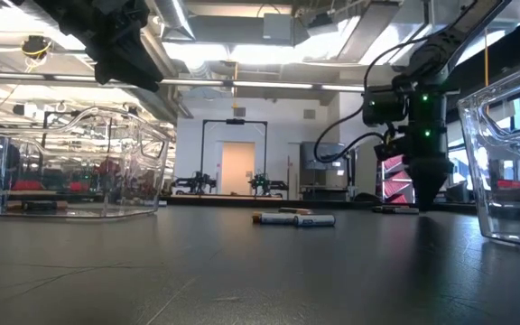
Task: Sort batteries
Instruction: Put the white battery into the right transparent bin
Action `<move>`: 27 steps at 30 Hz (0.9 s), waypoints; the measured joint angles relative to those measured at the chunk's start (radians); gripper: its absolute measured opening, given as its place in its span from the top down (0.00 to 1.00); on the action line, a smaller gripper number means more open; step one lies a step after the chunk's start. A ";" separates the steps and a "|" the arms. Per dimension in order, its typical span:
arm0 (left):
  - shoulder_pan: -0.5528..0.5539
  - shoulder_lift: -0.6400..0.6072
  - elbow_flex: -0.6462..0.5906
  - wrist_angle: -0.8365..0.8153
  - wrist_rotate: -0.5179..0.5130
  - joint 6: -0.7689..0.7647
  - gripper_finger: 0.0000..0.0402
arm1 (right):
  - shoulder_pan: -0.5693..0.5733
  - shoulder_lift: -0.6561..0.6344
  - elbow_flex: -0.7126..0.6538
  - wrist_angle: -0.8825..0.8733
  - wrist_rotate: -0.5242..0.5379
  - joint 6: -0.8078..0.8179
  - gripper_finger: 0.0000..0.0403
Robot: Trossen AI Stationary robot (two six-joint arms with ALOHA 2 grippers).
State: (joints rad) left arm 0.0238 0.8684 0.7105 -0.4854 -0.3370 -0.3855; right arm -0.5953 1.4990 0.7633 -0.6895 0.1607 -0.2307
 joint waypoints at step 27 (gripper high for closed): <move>0.000 0.000 0.000 0.001 0.000 0.000 0.63 | 0.074 0.016 0.026 0.185 -0.367 0.324 0.55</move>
State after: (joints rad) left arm 0.0238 0.8684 0.7105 -0.4842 -0.3370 -0.3855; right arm -0.5214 1.5154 0.7895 -0.5046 -0.2060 0.0935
